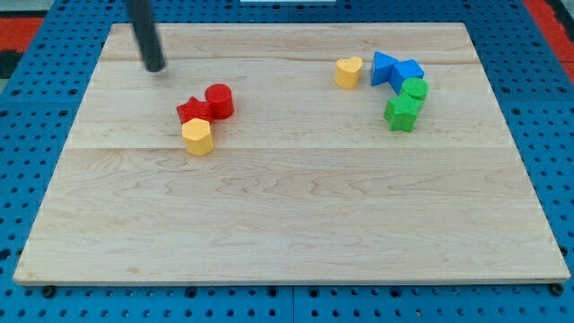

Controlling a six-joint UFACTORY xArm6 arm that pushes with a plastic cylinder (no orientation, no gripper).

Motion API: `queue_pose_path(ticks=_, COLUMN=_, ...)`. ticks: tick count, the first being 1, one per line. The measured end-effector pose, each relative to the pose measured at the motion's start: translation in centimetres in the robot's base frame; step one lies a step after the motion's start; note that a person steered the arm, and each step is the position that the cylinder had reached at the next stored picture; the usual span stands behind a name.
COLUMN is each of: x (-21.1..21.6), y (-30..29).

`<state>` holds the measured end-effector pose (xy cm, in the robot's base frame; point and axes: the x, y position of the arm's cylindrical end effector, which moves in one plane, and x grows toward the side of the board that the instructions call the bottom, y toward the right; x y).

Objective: Push the red circle to the center of the board

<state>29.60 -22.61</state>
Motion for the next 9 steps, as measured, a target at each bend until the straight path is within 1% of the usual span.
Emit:
queue_pose_path(ticks=1, x=3.6, y=-2.0)
queue_pose_path(ticks=2, x=6.3, y=1.4)
queue_pose_path(ticks=3, x=7.2, y=8.9)
queue_pose_path(ticks=4, x=7.2, y=16.8)
queue_pose_path(ticks=5, x=7.4, y=21.5)
queue_pose_path(ticks=7, x=12.4, y=19.8)
queue_pose_path(ticks=8, x=12.6, y=22.5)
queue_pose_path(ticks=9, x=11.9, y=23.7)
